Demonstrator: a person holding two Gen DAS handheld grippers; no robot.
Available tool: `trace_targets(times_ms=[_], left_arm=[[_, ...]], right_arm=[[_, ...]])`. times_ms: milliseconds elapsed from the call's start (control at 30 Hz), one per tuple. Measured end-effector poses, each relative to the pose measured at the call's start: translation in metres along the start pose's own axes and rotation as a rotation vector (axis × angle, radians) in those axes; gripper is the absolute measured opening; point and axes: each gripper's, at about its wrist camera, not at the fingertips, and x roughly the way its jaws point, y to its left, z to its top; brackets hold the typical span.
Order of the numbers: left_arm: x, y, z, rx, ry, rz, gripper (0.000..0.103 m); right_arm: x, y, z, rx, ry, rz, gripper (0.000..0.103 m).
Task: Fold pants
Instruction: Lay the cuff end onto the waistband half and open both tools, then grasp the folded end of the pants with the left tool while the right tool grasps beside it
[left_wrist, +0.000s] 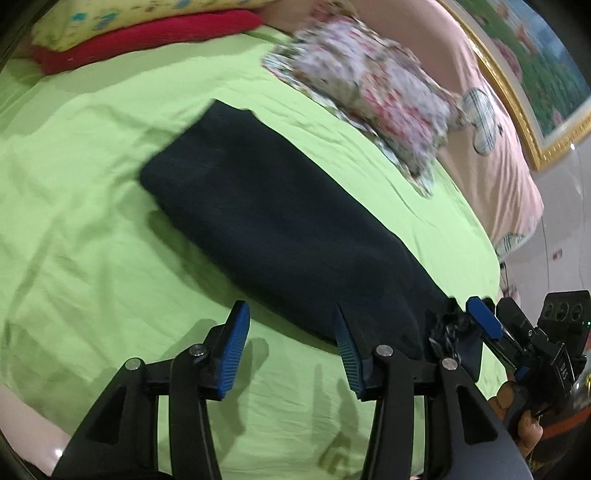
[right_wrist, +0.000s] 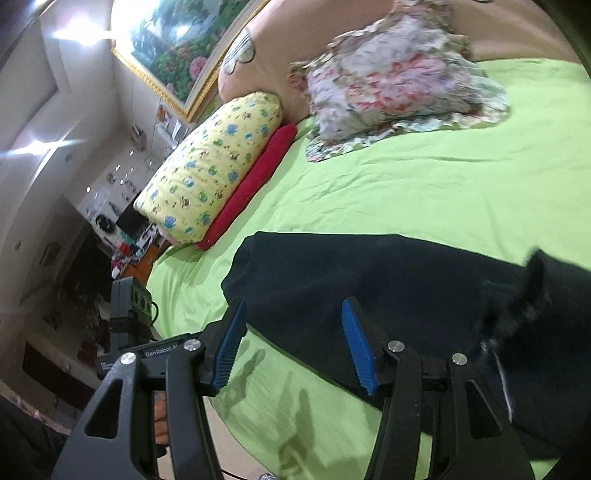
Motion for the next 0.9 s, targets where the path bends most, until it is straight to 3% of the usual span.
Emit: trace_targets(times_ms=[500,900], left_arm=[[-0.003,0.06,0.021,-0.177,-0.026,0.004,0.051],[0.005,0.071,0.035,-0.233,-0.049,0.012,0.053]], right_arm=[[0.07,0.028,0.04,-0.134,0.124,0.012,0.055],[0.118,0.031,0.065,-0.184,0.199,0.02,0.055]])
